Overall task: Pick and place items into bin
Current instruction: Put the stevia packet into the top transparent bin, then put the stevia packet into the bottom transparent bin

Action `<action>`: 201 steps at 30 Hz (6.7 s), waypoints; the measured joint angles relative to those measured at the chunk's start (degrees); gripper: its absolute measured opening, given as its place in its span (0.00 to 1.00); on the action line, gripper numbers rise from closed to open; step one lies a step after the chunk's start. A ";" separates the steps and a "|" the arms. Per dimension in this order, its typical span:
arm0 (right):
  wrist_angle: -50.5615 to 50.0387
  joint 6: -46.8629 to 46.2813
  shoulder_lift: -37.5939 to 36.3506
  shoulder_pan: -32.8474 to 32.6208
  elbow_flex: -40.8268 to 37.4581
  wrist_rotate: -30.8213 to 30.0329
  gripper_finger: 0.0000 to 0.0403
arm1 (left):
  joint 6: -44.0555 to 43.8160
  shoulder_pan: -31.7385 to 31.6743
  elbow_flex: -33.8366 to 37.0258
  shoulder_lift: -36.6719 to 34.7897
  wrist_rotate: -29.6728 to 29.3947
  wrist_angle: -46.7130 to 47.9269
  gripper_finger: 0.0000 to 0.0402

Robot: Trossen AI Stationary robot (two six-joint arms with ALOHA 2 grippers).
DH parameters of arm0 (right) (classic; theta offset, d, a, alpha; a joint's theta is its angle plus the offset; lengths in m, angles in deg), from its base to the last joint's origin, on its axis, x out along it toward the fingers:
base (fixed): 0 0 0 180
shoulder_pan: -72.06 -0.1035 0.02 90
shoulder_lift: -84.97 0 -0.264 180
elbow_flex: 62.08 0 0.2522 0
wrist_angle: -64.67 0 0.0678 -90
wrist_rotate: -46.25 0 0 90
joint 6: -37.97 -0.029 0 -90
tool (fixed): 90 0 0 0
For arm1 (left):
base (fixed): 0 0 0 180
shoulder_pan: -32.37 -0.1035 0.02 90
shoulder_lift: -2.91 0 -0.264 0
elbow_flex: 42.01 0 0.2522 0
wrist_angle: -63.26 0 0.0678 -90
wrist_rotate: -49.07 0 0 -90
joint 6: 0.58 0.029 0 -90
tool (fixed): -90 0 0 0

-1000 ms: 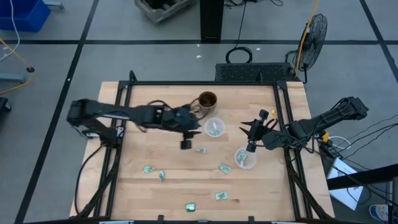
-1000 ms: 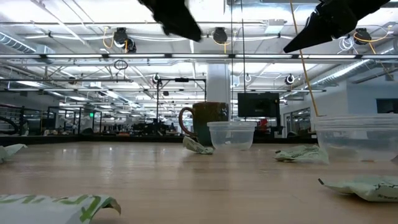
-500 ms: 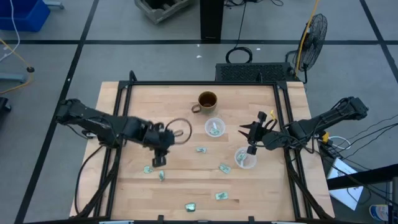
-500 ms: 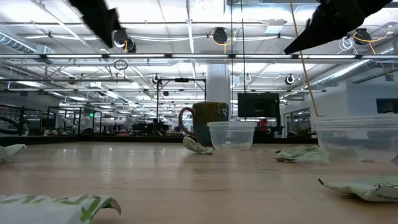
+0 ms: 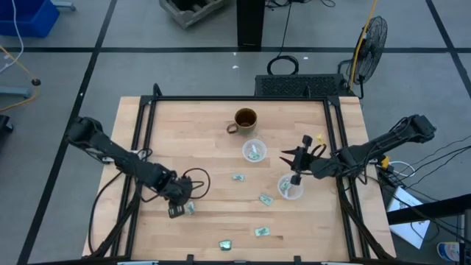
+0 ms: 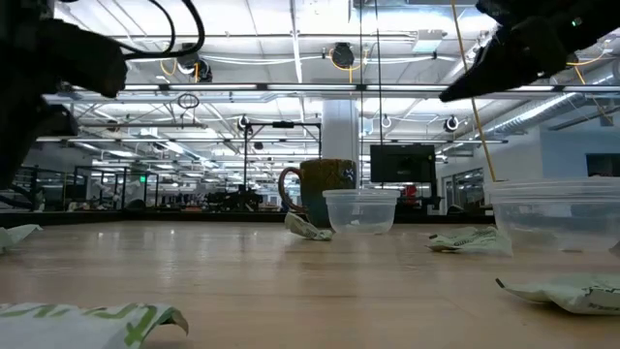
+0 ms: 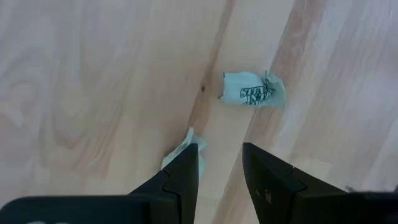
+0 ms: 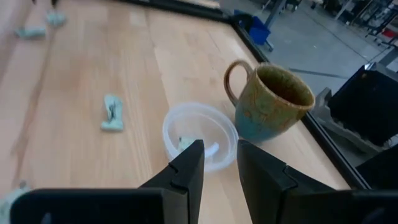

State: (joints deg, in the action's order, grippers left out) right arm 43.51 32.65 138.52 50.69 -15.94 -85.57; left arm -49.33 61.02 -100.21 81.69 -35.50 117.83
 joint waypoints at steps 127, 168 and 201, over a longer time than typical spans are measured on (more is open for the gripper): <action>3.30 0.06 -0.01 2.95 -0.04 0.11 0.22 | 61.47 -34.30 -14.72 30.77 -13.26 -58.70 0.09; -8.38 -17.02 25.80 1.88 18.23 36.28 0.39 | 65.36 -32.65 -19.84 28.64 -20.79 -63.99 0.20; -7.43 -21.86 41.44 2.97 19.40 43.65 0.38 | 51.39 -16.41 -20.65 -0.02 -19.51 -10.34 0.20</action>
State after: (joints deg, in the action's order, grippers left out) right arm 36.08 10.78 179.96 53.67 3.46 -41.92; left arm 2.07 44.61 -120.85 81.67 -55.01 107.49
